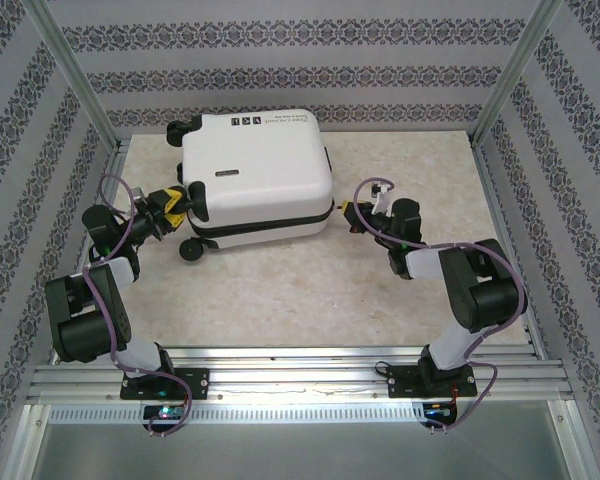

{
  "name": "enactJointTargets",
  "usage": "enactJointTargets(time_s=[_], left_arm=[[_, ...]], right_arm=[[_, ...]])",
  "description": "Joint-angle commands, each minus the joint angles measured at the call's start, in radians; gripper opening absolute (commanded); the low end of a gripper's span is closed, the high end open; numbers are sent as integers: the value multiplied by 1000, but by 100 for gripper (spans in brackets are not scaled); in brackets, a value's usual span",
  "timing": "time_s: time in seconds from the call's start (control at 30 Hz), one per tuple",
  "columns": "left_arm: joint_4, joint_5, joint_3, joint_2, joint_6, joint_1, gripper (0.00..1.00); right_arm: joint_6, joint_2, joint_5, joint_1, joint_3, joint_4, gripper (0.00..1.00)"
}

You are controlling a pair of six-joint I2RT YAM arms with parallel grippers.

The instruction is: Pack the luggage

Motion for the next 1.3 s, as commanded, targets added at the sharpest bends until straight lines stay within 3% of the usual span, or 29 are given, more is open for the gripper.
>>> enactJointTargets(time_s=[0.0, 0.13, 0.27, 0.37, 0.7, 0.8, 1.0, 1.27], left_arm=[[-26, -103, 67, -90, 46, 38, 48], [-412, -145, 139, -239, 303, 36, 54], [-969, -289, 291, -393, 672, 33, 62], [-1207, -390, 372, -455, 817, 28, 64], [-1201, -432, 264, -573, 764, -26, 65], [-1254, -513, 270, -594, 798, -118, 65], [-1408, -822, 402, -557, 936, -438, 65], [-1597, -1248, 746, -277, 1156, -886, 65]], right_arm=[[-14, -79, 27, -19, -13, 107, 0], [8, -93, 35, -16, -34, 100, 0], [22, -107, 33, 5, -55, 91, 0], [22, -124, 45, 30, -76, 86, 0], [40, -181, 91, 172, -159, 66, 0], [43, -193, 96, 209, -180, 63, 0], [46, -223, 100, 265, -198, 51, 0], [15, -275, 124, 312, -202, -4, 0]])
